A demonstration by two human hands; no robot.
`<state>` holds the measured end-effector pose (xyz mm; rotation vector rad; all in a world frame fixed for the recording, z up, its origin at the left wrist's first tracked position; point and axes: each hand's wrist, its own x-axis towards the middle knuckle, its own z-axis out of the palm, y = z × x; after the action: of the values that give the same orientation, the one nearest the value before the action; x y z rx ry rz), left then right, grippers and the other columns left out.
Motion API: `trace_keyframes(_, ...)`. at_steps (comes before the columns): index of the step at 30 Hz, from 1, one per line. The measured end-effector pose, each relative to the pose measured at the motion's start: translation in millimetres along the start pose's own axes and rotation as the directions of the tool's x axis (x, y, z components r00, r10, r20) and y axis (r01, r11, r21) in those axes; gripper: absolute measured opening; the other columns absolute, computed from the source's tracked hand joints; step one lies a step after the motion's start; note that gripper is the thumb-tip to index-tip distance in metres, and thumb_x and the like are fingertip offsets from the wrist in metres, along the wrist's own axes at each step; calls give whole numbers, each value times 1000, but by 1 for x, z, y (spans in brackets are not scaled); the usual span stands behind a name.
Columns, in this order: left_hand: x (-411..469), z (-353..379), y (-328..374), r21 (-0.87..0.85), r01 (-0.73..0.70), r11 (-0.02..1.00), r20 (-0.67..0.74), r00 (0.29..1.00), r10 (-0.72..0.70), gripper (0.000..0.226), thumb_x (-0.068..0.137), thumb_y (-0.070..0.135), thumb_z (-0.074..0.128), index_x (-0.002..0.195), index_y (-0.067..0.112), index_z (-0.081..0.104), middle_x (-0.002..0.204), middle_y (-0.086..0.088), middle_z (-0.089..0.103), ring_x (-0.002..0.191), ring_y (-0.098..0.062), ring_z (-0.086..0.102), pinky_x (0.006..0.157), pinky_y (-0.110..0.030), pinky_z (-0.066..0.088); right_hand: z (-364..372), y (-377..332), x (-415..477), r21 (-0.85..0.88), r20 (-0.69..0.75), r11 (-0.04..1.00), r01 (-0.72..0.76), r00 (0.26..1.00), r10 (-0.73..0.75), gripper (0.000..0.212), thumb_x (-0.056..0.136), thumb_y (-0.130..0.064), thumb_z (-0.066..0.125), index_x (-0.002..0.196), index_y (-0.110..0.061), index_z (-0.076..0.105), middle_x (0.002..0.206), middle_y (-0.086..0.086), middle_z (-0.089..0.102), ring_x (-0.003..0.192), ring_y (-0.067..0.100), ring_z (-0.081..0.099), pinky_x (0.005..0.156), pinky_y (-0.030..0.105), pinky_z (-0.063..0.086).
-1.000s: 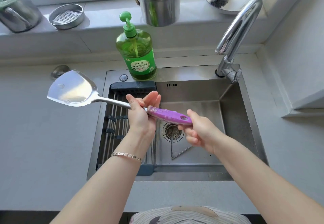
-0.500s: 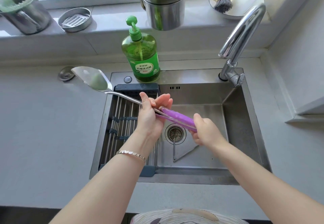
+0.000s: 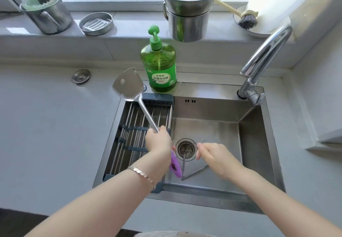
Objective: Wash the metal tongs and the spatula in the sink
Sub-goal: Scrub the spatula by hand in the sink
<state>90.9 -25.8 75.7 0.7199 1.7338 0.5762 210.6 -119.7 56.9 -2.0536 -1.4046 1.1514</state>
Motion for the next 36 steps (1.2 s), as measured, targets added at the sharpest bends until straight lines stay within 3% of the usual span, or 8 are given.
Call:
trace_keyframes(3,18,-30,-15,286,-161,945,153,981,121,18,93,15,50,76,11,49,63,-5,49,46,-17,40,43,-23,36,-18,8,15,13,-137,998,-55,989,57,44,99,-26,38,59,-26,56,45,-8,48,54,5,44,58,17,33)
trace_keyframes(9,43,-61,23,679,-458,575,438,880,184,31,87,35,64,81,5,64,65,-10,69,44,-15,53,45,-23,46,-53,-38,74,84,-151,996,-23,988,36,44,97,-21,40,57,-24,57,40,-10,48,50,6,43,54,19,35)
trace_keyframes(11,49,-61,44,791,-530,306,486,848,212,39,83,44,66,75,6,63,61,-5,66,47,-14,56,51,-28,51,-63,-61,95,168,-171,986,-2,985,31,41,96,-20,40,59,-21,58,45,-5,47,48,13,42,54,25,35)
trace_keyframes(14,50,-57,72,834,-503,-228,551,785,284,41,85,53,58,81,12,53,62,3,48,57,-14,49,57,-27,41,-80,-100,124,322,-225,947,9,972,67,34,97,-22,38,75,-10,60,55,-1,45,48,14,39,51,24,34)
trace_keyframes(17,55,-53,91,781,-426,-457,578,769,272,39,88,53,52,92,14,57,66,2,45,68,-18,50,62,-28,36,-94,-130,153,564,-162,822,-77,966,202,35,98,-31,40,78,-7,57,63,2,47,50,12,41,51,19,38)
trace_keyframes(23,71,-53,106,730,-429,-533,625,733,267,40,87,54,54,92,14,60,92,-2,68,83,-22,65,65,-28,38,-103,-170,198,806,96,555,-205,971,219,45,95,-40,46,101,5,50,81,11,55,57,11,56,41,13,49)
trace_keyframes(27,85,-51,108,740,-446,-503,625,733,269,40,88,51,54,97,13,61,94,-3,68,85,-22,65,66,-28,40,-106,-190,224,864,181,432,-260,960,214,39,95,-37,49,83,0,52,76,9,54,35,10,56,37,16,48)
trace_keyframes(36,105,-39,107,735,-495,-464,658,686,311,41,89,50,53,101,12,60,98,-4,67,89,-24,64,68,-29,39,-116,-199,243,871,326,305,-385,917,228,37,96,-28,48,70,-2,52,45,4,51,29,8,46,32,11,38)
